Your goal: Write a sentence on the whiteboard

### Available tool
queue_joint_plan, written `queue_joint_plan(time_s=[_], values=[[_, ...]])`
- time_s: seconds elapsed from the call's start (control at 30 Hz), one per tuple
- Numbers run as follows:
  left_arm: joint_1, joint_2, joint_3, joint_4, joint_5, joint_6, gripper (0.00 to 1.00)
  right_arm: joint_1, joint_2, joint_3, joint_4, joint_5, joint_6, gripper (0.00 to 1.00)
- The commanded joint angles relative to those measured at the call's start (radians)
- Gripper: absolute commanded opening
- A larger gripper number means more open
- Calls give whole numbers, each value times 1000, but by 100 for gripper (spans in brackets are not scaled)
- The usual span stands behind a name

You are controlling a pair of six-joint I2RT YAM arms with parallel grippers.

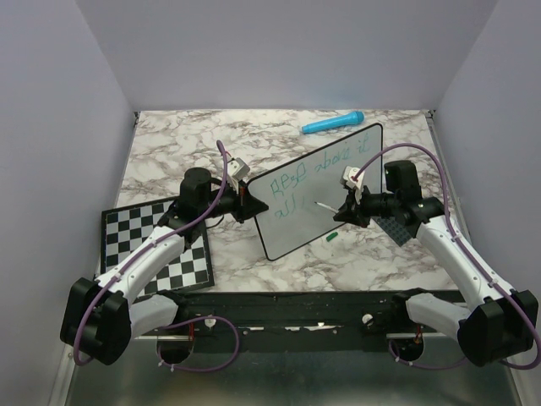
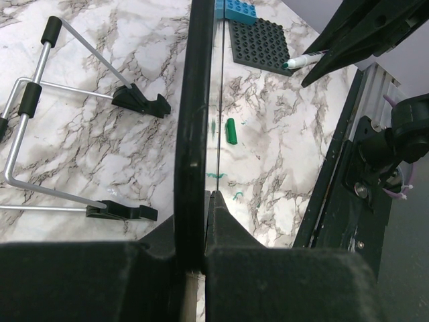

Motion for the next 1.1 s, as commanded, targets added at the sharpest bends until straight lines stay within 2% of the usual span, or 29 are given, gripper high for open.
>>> queue_joint_plan(time_s=[0.0,1.07], values=[[-5,-2,-25,-118,-94,85,0,5,-14,-18,21,19,3,0],[-10,-3,-23,-124,-103,88,0,4,-24,-24,24,60,3,1]])
